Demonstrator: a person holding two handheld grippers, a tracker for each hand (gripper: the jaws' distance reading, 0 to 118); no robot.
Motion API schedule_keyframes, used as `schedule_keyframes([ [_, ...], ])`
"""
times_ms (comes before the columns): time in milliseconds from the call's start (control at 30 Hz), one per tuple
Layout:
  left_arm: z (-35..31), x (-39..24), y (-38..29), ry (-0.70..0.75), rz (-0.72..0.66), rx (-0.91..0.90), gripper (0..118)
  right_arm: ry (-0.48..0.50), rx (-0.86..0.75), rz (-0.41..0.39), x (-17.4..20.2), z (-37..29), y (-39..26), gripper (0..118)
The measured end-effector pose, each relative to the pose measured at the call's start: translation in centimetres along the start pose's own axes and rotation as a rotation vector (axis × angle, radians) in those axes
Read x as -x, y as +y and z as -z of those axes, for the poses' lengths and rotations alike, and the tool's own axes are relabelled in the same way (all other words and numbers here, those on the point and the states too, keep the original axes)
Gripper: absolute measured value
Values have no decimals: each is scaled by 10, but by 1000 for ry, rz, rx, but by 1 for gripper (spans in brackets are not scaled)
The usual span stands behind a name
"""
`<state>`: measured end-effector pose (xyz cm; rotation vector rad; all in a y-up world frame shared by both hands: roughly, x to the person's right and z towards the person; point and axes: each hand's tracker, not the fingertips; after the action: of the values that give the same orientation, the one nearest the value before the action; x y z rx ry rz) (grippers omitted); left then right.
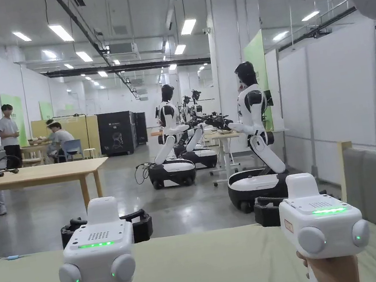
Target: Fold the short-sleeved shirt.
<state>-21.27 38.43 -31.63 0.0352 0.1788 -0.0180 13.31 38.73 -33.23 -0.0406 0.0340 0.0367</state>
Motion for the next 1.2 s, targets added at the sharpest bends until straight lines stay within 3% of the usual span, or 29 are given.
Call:
schedule_keyframes([
  [500, -2, -1, -2, 6, 21, 36, 117, -13, 11, -10, 5, 0, 1, 118],
  [533, -3, -2, -2, 8, 27, 29, 110, -8, 13, -7, 5, -1, 1, 110],
  [567, -6, -3, -3, 11, 46, 15, 93, 4, 10, -6, 5, -3, 0, 84],
  [600, -8, -6, -3, 20, 73, 2, 43, 4, 2, -11, 6, -4, -2, 23],
  [633, -7, -6, -3, 16, 76, -2, 3, -8, 7, -23, 8, -3, -2, 1],
  [667, -6, -7, -3, 19, 78, 11, 0, -65, 29, -55, 8, -2, -4, 1],
  [767, -4, -4, -2, -36, 11, 39, 0, -8, 17, -11, 5, -4, -7, 0],
  [1067, -5, -10, -5, -22, 48, 37, 0, 3, 21, -22, 1, -7, -9, 0],
  [1200, -10, 10, -7, -2, 31, 43, 0, 70, 6, -69, 25, -10, -10, 0],
])
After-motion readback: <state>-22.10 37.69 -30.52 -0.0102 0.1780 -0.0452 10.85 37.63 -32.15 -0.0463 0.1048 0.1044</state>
